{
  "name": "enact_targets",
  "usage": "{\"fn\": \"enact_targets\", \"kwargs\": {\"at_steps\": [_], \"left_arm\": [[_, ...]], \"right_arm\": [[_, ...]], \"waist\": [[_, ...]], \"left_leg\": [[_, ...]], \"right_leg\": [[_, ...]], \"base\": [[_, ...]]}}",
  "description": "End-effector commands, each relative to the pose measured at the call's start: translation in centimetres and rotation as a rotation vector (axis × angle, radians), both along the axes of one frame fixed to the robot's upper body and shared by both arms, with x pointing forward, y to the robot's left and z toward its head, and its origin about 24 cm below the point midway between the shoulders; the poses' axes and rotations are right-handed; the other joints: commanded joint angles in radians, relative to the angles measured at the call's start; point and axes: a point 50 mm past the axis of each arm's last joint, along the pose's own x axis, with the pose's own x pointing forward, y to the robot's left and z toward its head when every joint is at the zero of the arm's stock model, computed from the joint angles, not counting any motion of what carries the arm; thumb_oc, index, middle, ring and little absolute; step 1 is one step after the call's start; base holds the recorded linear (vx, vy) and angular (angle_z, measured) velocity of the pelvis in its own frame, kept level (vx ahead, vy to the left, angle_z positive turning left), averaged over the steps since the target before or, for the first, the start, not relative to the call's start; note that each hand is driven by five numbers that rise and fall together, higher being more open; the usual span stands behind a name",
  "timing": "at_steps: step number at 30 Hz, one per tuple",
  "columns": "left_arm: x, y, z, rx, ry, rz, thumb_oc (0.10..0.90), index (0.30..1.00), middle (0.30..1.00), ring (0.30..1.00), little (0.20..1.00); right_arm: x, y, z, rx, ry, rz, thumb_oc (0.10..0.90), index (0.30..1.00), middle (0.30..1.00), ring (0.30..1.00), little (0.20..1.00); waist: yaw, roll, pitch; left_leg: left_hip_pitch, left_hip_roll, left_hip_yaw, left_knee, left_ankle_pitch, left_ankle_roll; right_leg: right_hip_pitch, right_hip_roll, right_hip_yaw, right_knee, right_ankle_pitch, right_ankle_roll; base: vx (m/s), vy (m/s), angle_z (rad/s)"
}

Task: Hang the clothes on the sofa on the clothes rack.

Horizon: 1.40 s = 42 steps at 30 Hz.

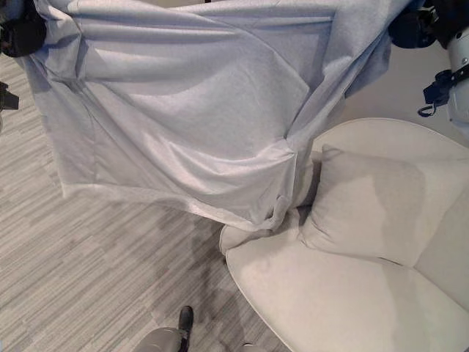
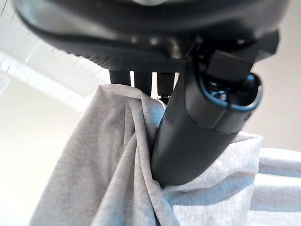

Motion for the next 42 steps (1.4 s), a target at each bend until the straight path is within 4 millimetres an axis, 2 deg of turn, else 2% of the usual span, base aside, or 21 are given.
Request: {"fn": "enact_targets", "kwargs": {"at_steps": [1,3,4,6,9,13,16,19,21,24,26,29,30,32,34,35,37,38,40,41,42], "left_arm": [[-4.4,2.2,6.9,-0.075,-0.328,0.076,0.400,0.300,0.300,0.300,0.300],[-4.3,1.9,7.0,-0.097,-0.344,0.054,0.400,0.300,0.300,0.300,0.300],[-4.3,1.9,7.1,-0.098,-0.345,0.054,0.400,0.300,0.300,0.300,0.300],[-4.1,1.6,6.7,-0.121,-0.345,0.037,0.400,0.300,0.300,0.300,0.300],[-3.7,0.9,6.0,-0.141,-0.349,0.001,0.400,0.300,0.300,0.300,0.300],[-3.5,1.1,5.1,-0.157,-0.338,0.001,0.400,0.300,0.300,0.300,0.300],[-3.9,2.0,4.5,-0.161,-0.332,0.023,0.400,0.300,0.300,0.300,0.300],[-4.3,2.5,4.4,-0.162,-0.331,0.035,0.400,0.300,0.300,0.300,0.300],[-4.8,2.8,4.7,-0.151,-0.341,0.049,0.400,0.300,0.300,0.300,0.300],[-5.3,3.1,4.8,-0.154,-0.356,0.054,0.400,0.300,0.300,0.300,0.300],[-5.3,2.9,5.1,-0.153,-0.362,0.046,0.400,0.300,0.300,0.300,0.300],[-5.6,2.6,5.9,-0.136,-0.395,0.040,0.400,0.300,0.300,0.300,0.300],[-5.6,2.5,6.0,-0.136,-0.396,0.039,0.400,0.300,0.300,0.300,0.300],[-6.0,2.6,6.4,-0.104,-0.416,0.054,0.400,0.300,0.300,0.300,0.300],[-6.4,2.7,6.8,-0.081,-0.432,0.071,0.400,0.300,0.300,0.300,0.300],[-6.7,2.3,7.2,-0.062,-0.450,0.054,0.400,0.300,0.300,0.300,0.300],[-6.8,2.0,7.5,-0.044,-0.453,0.047,0.400,0.300,0.300,0.300,0.300],[-7.0,2.2,7.6,-0.026,-0.436,0.053,0.400,0.300,0.300,0.300,0.300],[-7.3,1.3,8.0,-0.018,-0.470,0.003,0.400,0.300,0.300,0.300,0.300],[-7.3,1.1,7.8,-0.020,-0.477,-0.010,0.400,0.300,0.300,0.300,0.300],[-7.4,1.1,7.7,-0.018,-0.476,-0.009,0.400,0.300,0.300,0.300,0.300]], "right_arm": [[-3.8,-0.4,7.0,0.059,-0.313,-0.021,0.400,0.300,0.300,0.300,0.300],[-4.4,-0.6,7.9,0.089,-0.354,-0.010,0.400,0.300,0.300,0.300,0.300],[-4.4,-0.6,7.9,0.088,-0.356,-0.010,0.400,0.300,0.300,0.300,0.300],[-4.9,-1.4,8.0,0.117,-0.365,-0.014,0.400,0.300,0.300,0.300,0.300],[-5.3,-1.7,7.8,0.108,-0.368,-0.022,0.400,0.300,0.300,0.300,0.300],[-5.3,-1.4,7.4,0.106,-0.350,0.004,0.400,0.300,0.300,0.300,0.300],[-5.2,-0.6,6.9,0.085,-0.326,0.045,0.400,0.300,0.300,0.300,0.300],[-5.4,-0.5,6.8,0.072,-0.320,0.050,0.400,0.300,0.300,0.300,0.300],[-5.8,-0.1,7.1,0.046,-0.319,0.059,0.400,0.300,0.300,0.300,0.300],[-6.1,-0.4,6.8,0.038,-0.311,0.043,0.400,0.300,0.300,0.300,0.300],[-6.2,-0.5,6.7,0.032,-0.310,0.037,0.400,0.300,0.300,0.300,0.300],[-7.0,-0.6,6.8,-0.024,-0.318,0.012,0.400,0.300,0.300,0.300,0.300],[-7.1,-0.6,6.8,-0.024,-0.319,0.012,0.400,0.300,0.300,0.300,0.300],[-8.0,-0.8,7.3,-0.044,-0.356,0.002,0.400,0.300,0.300,0.300,0.300],[-8.2,-1.1,7.4,-0.040,-0.371,-0.010,0.400,0.300,0.300,0.300,0.300],[-8.3,-1.2,7.3,-0.043,-0.372,-0.015,0.400,0.300,0.300,0.300,0.300],[-8.2,-1.1,7.0,-0.043,-0.368,-0.013,0.400,0.300,0.300,0.300,0.300],[-7.6,-1.2,6.3,-0.070,-0.335,-0.039,0.400,0.300,0.300,0.300,0.300],[-7.6,-1.1,6.1,-0.055,-0.332,-0.021,0.400,0.300,0.300,0.300,0.300],[-7.5,-1.5,5.8,-0.025,-0.334,-0.028,0.400,0.300,0.300,0.300,0.300],[-7.5,-1.6,5.6,-0.024,-0.334,-0.028,0.400,0.300,0.300,0.300,0.300]], "waist": [[0.011,-0.021,-0.128],[-0.007,-0.010,-0.108],[-0.009,-0.007,-0.107],[-0.050,-0.016,-0.072],[-0.071,-0.034,-0.057],[-0.067,-0.049,-0.084],[-0.059,-0.048,-0.088],[-0.057,-0.048,-0.074],[-0.041,-0.061,-0.046],[-0.044,-0.060,-0.036],[-0.045,-0.059,-0.040],[-0.037,-0.053,-0.048],[-0.037,-0.056,-0.048],[-0.029,-0.039,-0.049],[-0.030,-0.031,-0.055],[-0.030,-0.021,-0.059],[-0.028,-0.019,-0.063],[0.004,-0.013,-0.080],[-0.009,0.006,-0.103],[-0.021,-0.002,-0.107],[-0.017,-0.008,-0.110]], "left_leg": [[0.028,0.015,0.007,-0.117,-0.027,-0.045],[0.064,0.012,-0.016,-0.118,-0.059,-0.049],[0.062,0.015,-0.019,-0.118,-0.057,-0.050],[0.130,-0.021,-0.072,-0.118,-0.091,-0.050],[0.161,-0.050,-0.119,-0.118,-0.109,-0.046],[0.200,-0.047,-0.118,-0.111,-0.148,-0.053],[0.184,-0.036,-0.075,0.054,-0.184,-0.085],[0.137,-0.023,-0.045,0.243,-0.156,-0.119],[0.030,-0.008,-0.032,0.484,-0.037,-0.167],[-0.097,0.062,0.046,0.662,-0.026,-0.148],[-0.113,0.082,0.063,0.641,-0.034,-0.140],[-0.095,0.139,0.088,0.293,-0.113,-0.112],[-0.091,0.135,0.090,0.280,-0.103,-0.111],[-0.116,0.214,0.041,0.031,0.006,-0.151],[-0.139,0.261,-0.011,-0.077,0.062,-0.179],[-0.173,0.310,-0.062,-0.110,0.096,-0.207],[-0.185,0.334,-0.097,-0.113,0.110,-0.221],[-0.189,0.338,-0.217,-0.061,0.117,-0.228],[-0.184,0.295,-0.231,0.014,0.074,-0.245],[-0.179,0.263,-0.209,0.044,0.044,-0.238],[-0.182,0.257,-0.202,0.050,0.040,-0.234]], "right_leg": [[0.062,-0.063,0.042,-0.055,0.376,0.053],[-0.013,0.061,-0.007,-0.171,0.223,0.038],[-0.013,0.063,-0.010,-0.173,0.225,0.034],[-0.096,0.204,0.035,-0.311,0.224,0.046],[-0.130,0.254,0.070,-0.387,0.275,0.051],[-0.034,0.235,0.032,-0.431,0.273,0.026],[0.022,0.222,0.012,-0.423,0.246,0.018],[0.063,0.218,0.007,-0.419,0.224,0.002],[0.103,0.210,0.010,-0.416,0.200,-0.022],[0.145,0.207,0.010,-0.422,0.171,-0.044],[0.154,0.203,0.009,-0.422,0.162,-0.045],[0.176,0.164,0.005,-0.422,0.126,-0.013],[0.173,0.161,0.005,-0.421,0.128,-0.013],[0.213,0.132,0.002,-0.431,0.095,0.018],[0.242,0.104,0.013,-0.430,0.078,0.034],[0.278,0.067,0.038,-0.433,0.064,0.058],[0.295,0.053,0.056,-0.438,0.064,0.064],[0.325,0.003,0.093,-0.441,0.072,0.090],[0.326,-0.080,0.071,-0.421,0.146,0.120],[0.303,-0.129,0.071,-0.391,0.229,0.128],[0.299,-0.138,0.075,-0.393,0.232,0.132]], "base": [[0.34,0.071,-0.01],[0.29,0.026,0.06],[0.17,-0.002,0.02],[0.36,0.019,0.12],[0.27,-0.002,0.83],[0.28,-0.072,0.82],[0.26,-0.070,0.26],[0.13,-0.049,-0.07],[0.12,-0.080,-0.08],[0.12,-0.062,-0.07],[0.25,0.033,0.08],[0.31,0.174,0.07],[0.21,0.169,-0.16],[0.37,0.296,-0.26],[0.50,0.398,-0.26],[0.62,0.517,-0.27],[0.50,0.467,-0.31],[0.51,0.572,-0.41],[0.58,0.724,-0.93],[0.30,0.443,-0.84],[0.24,0.360,-0.36]]}}
